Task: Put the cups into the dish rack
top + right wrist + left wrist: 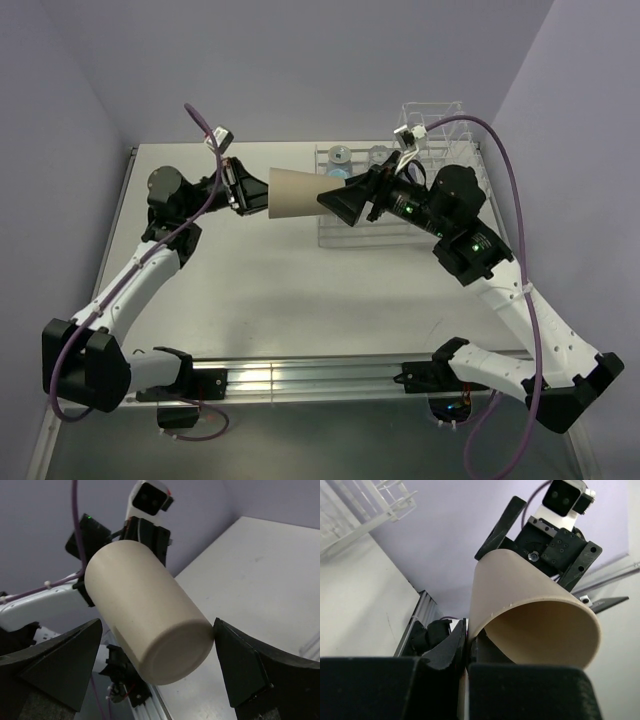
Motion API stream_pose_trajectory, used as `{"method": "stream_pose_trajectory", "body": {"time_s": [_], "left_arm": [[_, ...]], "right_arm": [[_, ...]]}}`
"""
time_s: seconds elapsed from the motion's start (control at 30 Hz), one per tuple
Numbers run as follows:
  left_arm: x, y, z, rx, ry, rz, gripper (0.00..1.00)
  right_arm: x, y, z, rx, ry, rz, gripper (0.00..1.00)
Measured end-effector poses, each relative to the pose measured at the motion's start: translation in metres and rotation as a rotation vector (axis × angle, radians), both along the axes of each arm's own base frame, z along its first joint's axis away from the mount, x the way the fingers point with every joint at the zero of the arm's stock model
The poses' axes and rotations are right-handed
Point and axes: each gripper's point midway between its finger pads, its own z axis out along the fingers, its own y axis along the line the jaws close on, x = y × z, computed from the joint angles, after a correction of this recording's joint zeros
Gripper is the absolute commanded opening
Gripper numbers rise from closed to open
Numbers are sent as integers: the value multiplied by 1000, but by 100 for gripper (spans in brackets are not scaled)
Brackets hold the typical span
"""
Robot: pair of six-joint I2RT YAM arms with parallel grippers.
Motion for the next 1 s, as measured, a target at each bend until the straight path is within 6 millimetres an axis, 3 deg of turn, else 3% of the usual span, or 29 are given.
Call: {"method": "stream_pose_trajectory", "body": {"time_s": [0.3, 0.4, 0.6, 0.7, 0.73, 0.83, 1.0], "left_arm": [[-6, -4, 12, -51, -40, -55, 0], [-9, -5, 17, -64, -60, -66, 0], [-14, -9, 20, -82, -78, -90, 0], [-14, -10, 21, -84, -79, -91, 0], [-14, -10, 20, -84, -78, -91, 1], [-14, -12, 21, -88, -82, -91, 13], [-10, -15, 15, -79, -74, -86, 42]], "right_arm": [[-25, 20, 0, 105, 13, 220, 99], [-31, 21, 3, 127, 9, 258, 93], [-34, 21, 8, 149, 8, 280, 67], [-34, 21, 9, 153, 9, 279, 50], [-34, 21, 9, 153, 8, 278, 40], [-34, 19, 10, 154, 5, 271, 23], [-32, 17, 9, 147, 5, 243, 10]]}}
